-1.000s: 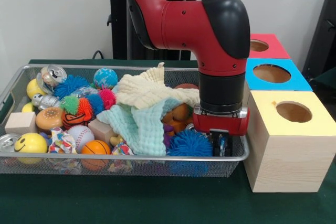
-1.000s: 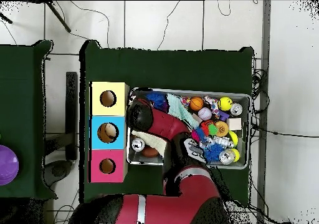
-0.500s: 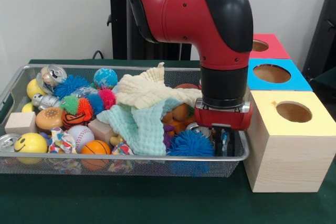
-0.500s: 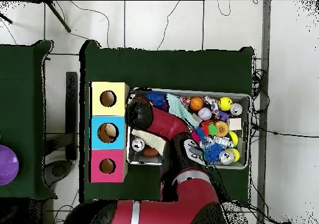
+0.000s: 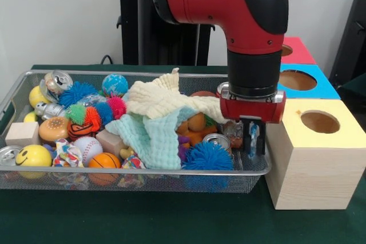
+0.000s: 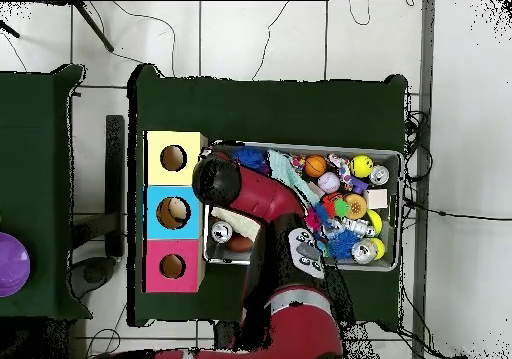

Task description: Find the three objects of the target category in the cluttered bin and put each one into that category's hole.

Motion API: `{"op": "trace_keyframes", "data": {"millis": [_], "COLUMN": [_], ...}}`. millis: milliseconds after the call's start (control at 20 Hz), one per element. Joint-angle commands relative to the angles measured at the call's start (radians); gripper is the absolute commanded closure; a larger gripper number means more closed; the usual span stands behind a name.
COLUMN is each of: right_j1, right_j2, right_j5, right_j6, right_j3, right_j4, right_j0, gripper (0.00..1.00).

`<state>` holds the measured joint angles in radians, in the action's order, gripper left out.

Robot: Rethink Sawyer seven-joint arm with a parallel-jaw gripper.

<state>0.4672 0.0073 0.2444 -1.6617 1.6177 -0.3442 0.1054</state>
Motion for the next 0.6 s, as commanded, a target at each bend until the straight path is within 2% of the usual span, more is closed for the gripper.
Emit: {"op": "trace_keyframes", "data": {"millis": [50,600], "right_j1": [0.050,0.081], "right_j2": [0.035,0.077], "right_j5": [0.126,0.097], "right_j6": [-0.257,-0.225], "right_j3": [0.108,0.167], "right_j4": [-0.057,-0.061], "right_j0": [-0.018,0.030], "gripper": [1.00,1.00]}}
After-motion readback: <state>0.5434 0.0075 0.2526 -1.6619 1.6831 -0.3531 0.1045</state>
